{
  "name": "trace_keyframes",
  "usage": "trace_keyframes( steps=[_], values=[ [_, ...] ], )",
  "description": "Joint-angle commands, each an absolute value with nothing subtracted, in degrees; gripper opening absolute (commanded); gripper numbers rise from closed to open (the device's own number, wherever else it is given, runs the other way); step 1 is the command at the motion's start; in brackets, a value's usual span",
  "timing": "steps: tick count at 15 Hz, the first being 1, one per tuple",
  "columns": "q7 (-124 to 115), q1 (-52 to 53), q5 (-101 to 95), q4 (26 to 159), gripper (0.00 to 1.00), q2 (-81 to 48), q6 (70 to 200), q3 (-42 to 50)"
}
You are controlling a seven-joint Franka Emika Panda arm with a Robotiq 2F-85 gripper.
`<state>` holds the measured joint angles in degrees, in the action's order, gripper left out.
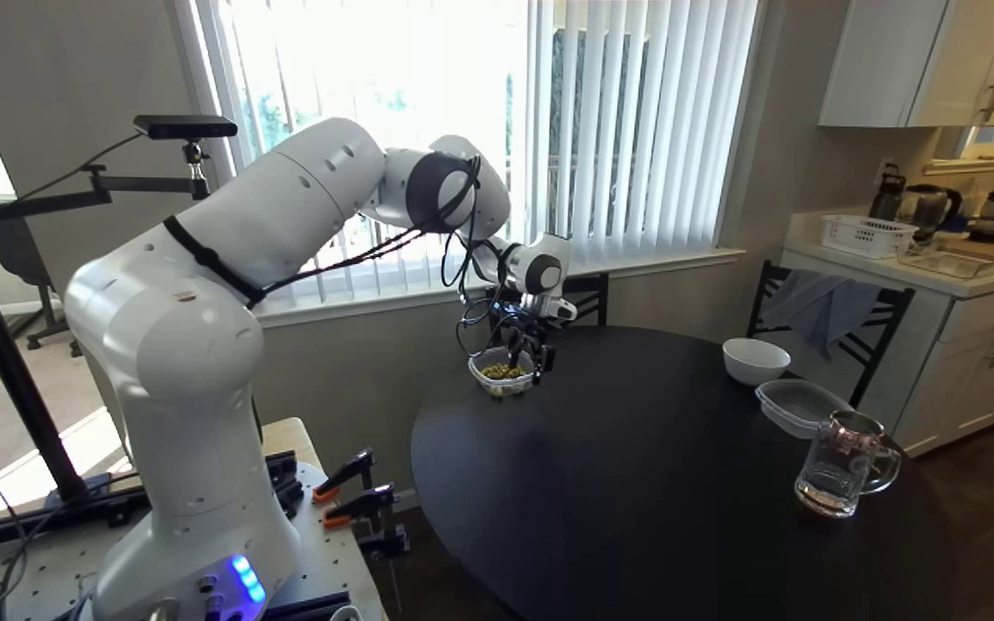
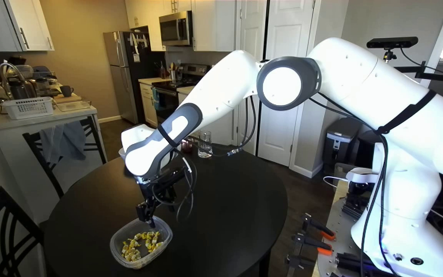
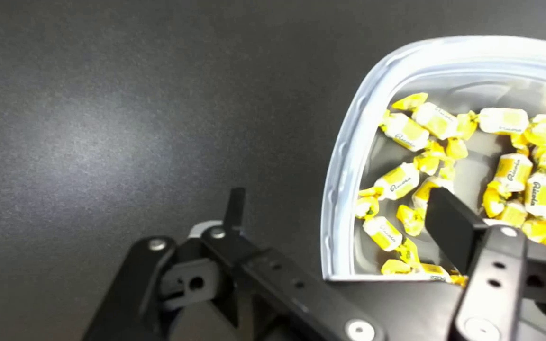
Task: Pick up the clear lunch box and pour all the candy onto the table
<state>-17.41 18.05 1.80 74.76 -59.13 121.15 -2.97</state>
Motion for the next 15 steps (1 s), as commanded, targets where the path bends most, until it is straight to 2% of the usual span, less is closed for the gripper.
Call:
trace_keyframes(
  steps=[1,2,3,5,15],
  values=[
    [-18.2,17.6,1.5,72.8,0.97,-60.6,119.2,-2.5],
    [-18.2,17.6,1.5,72.5,0.92,-61.0,119.1,-2.3],
    [-18.2,17.6,1.5,72.4,0.7,-61.2,119.1,-2.3],
    [-18.0,17.6,1.5,72.0,0.67,-61.6,118.8,-2.2],
    [-18.1,17.5,1.6,70.8,0.01,-61.6,119.0,-2.2]
  ],
)
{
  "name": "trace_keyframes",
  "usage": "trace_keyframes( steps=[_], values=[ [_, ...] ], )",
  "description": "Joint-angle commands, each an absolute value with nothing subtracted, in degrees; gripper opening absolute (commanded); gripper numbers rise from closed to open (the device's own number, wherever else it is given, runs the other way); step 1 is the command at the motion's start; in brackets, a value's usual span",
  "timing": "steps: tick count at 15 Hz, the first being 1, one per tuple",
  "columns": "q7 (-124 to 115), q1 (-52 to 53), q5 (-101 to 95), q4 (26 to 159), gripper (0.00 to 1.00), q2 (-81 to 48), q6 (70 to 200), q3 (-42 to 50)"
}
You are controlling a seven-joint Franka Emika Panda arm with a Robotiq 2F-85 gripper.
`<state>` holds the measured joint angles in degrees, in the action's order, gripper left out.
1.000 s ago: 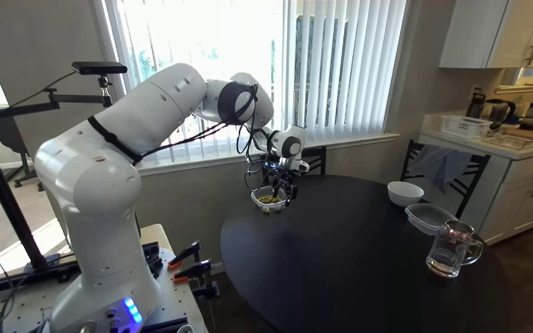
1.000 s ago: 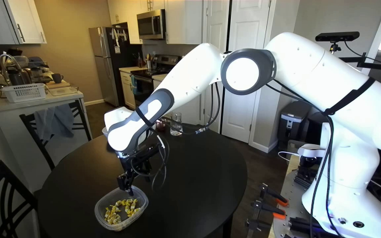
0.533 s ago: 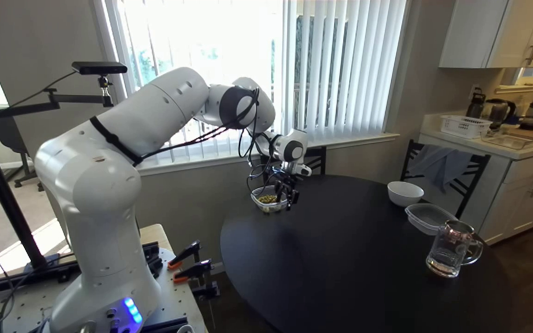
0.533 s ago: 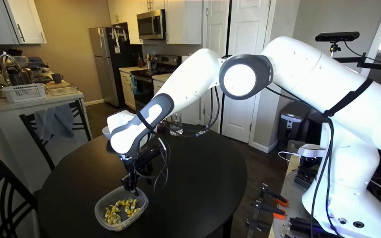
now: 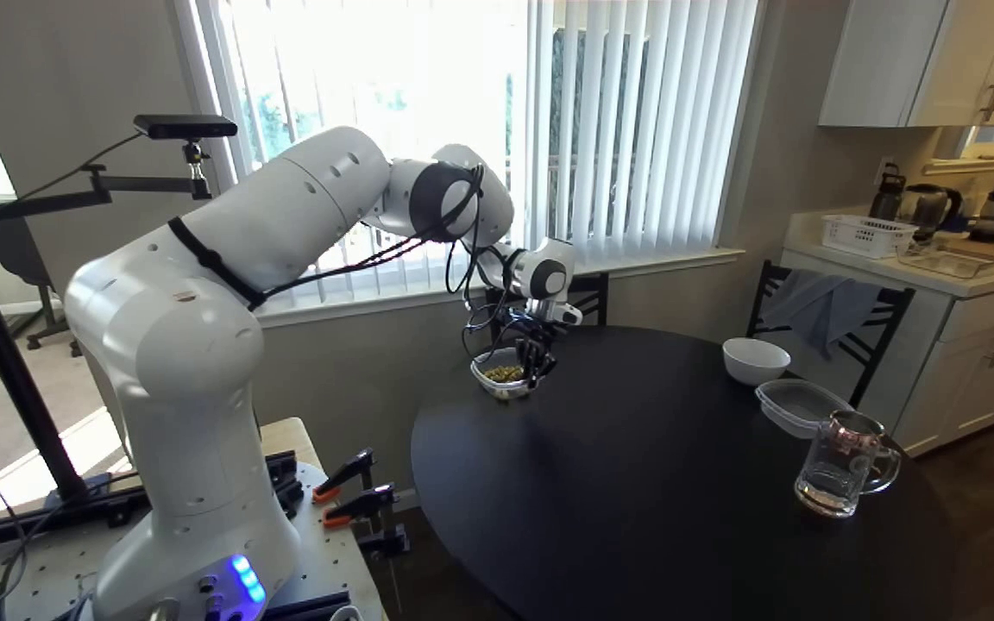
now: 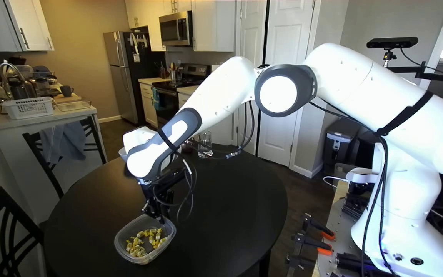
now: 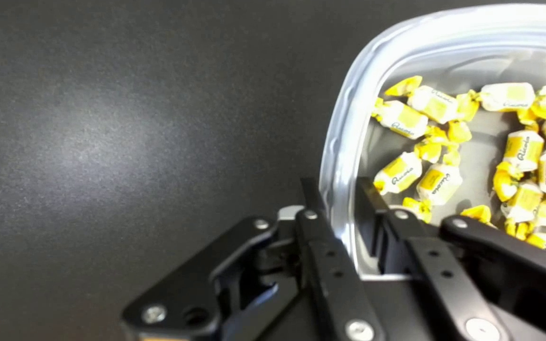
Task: Pick up the clear lunch box and pour all the candy onto the table
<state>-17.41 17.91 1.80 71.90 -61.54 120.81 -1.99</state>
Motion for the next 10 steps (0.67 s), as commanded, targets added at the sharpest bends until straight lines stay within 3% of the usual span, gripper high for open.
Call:
trace_keyframes(
  steps=[1,10],
  values=[
    [-18.1,17.5,1.7,70.7,0.0,-61.6,119.0,-2.2],
    [-20.1,22.2,-6.0,70.6,0.02,-58.7,119.5,2.9]
  ],
)
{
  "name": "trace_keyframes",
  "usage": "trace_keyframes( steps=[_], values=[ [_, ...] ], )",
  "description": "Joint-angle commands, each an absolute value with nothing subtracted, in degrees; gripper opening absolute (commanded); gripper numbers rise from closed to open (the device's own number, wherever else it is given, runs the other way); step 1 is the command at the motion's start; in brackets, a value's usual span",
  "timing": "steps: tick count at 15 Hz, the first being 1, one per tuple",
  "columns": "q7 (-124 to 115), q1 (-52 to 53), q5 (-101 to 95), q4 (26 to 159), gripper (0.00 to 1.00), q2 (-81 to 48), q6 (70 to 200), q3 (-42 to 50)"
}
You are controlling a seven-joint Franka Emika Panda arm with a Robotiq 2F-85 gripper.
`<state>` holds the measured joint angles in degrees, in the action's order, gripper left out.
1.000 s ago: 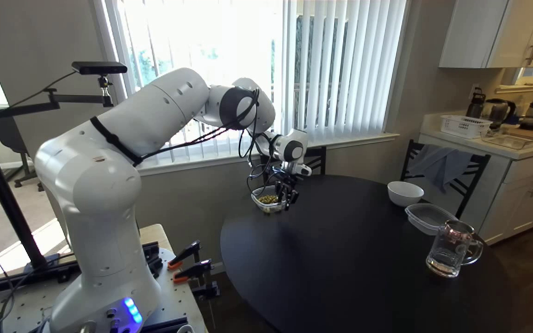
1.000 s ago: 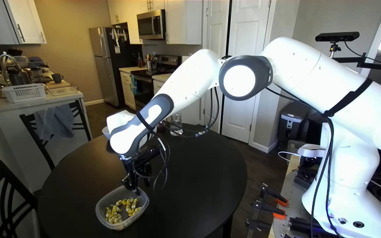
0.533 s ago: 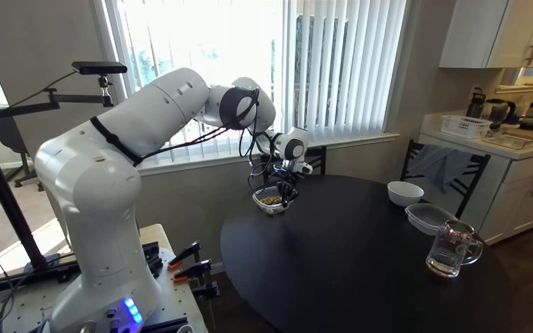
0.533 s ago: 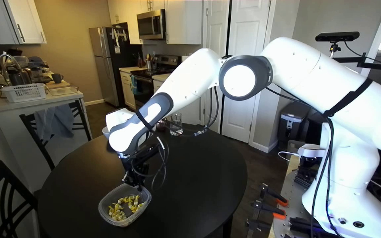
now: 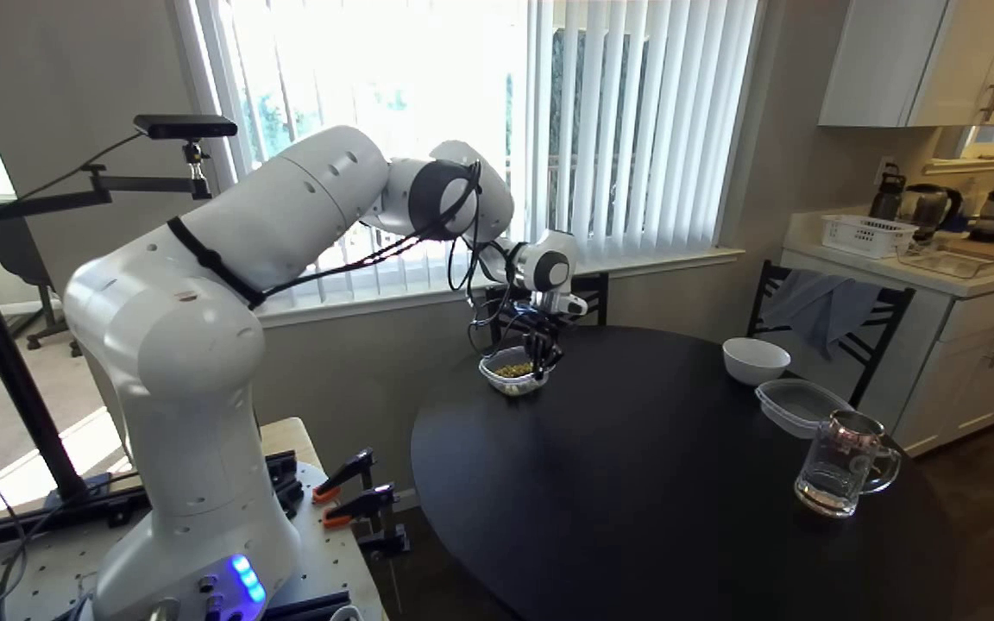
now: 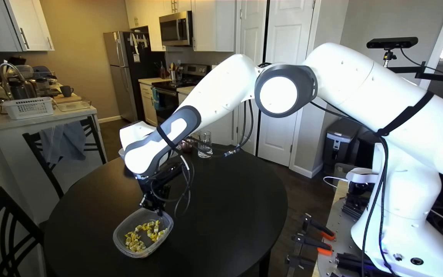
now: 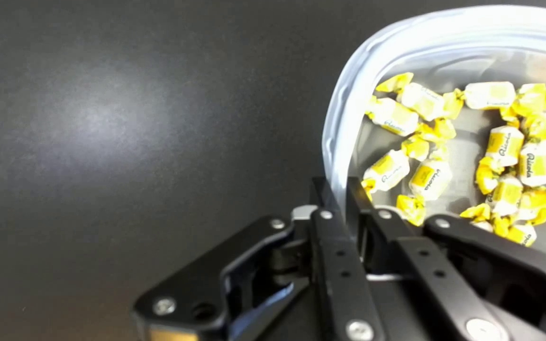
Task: Pick up the clear lunch box and pour all the candy onto the table
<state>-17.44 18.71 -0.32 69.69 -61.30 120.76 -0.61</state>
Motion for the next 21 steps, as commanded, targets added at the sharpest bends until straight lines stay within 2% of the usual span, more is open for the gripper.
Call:
trace_keyframes(
  steps=[1,8,21],
  values=[
    [-20.2,23.2,-8.1,70.3,0.02,-57.9,119.2,3.8],
    [-22.5,30.9,-24.3,69.8,0.02,-56.4,116.7,11.7],
    [-28.3,43.4,-50.7,68.5,0.02,-61.7,116.6,27.6]
  ],
)
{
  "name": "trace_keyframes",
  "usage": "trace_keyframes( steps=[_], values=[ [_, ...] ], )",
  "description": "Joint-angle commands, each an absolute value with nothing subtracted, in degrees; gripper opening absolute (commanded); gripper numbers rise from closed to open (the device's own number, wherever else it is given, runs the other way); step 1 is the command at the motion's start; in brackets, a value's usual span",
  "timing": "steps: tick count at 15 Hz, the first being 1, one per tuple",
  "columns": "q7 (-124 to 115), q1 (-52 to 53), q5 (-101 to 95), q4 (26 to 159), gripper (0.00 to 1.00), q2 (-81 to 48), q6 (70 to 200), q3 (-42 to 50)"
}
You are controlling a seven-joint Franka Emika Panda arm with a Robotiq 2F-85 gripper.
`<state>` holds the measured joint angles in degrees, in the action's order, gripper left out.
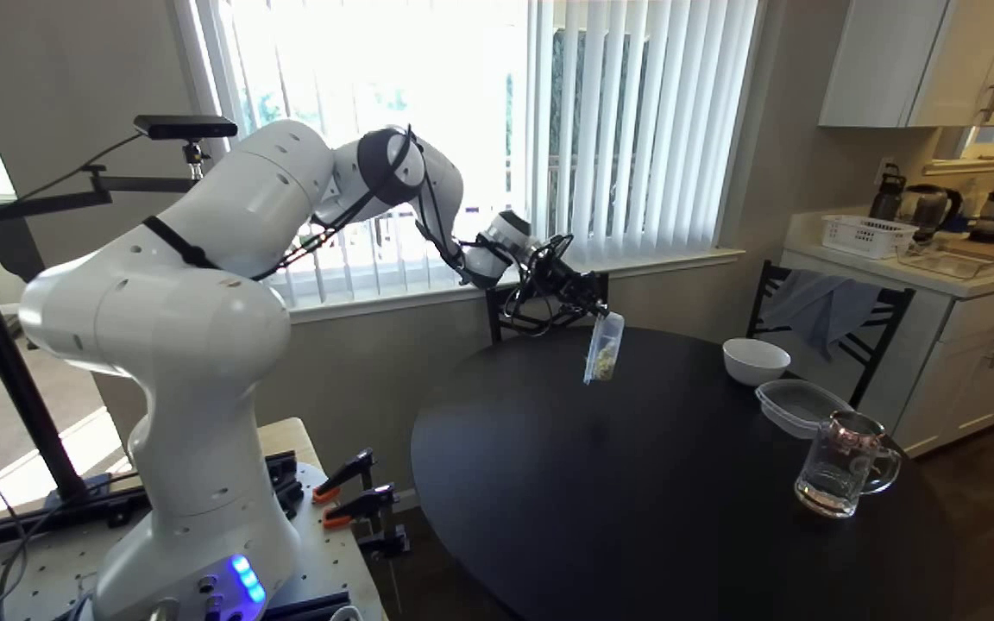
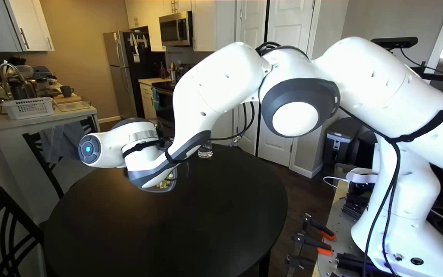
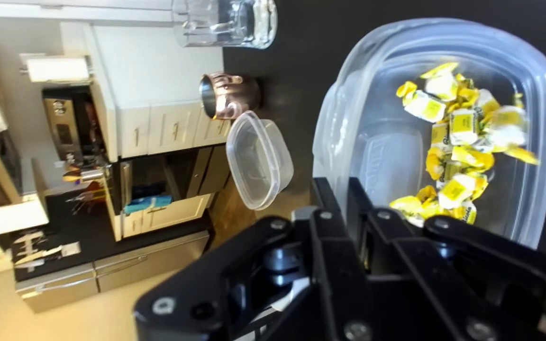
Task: Pick up the clear lunch box and pour all the candy onto the table
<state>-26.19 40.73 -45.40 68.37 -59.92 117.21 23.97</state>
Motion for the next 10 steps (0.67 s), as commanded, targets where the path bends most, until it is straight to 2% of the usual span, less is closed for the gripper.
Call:
trace_keyframes(
  steps=[1,10],
  values=[
    [-28.6,44.0,-52.7,68.2,0.02,-62.6,116.7,28.6],
    [-37.4,47.6,-64.7,67.0,0.02,-70.3,110.0,38.3]
  ],
)
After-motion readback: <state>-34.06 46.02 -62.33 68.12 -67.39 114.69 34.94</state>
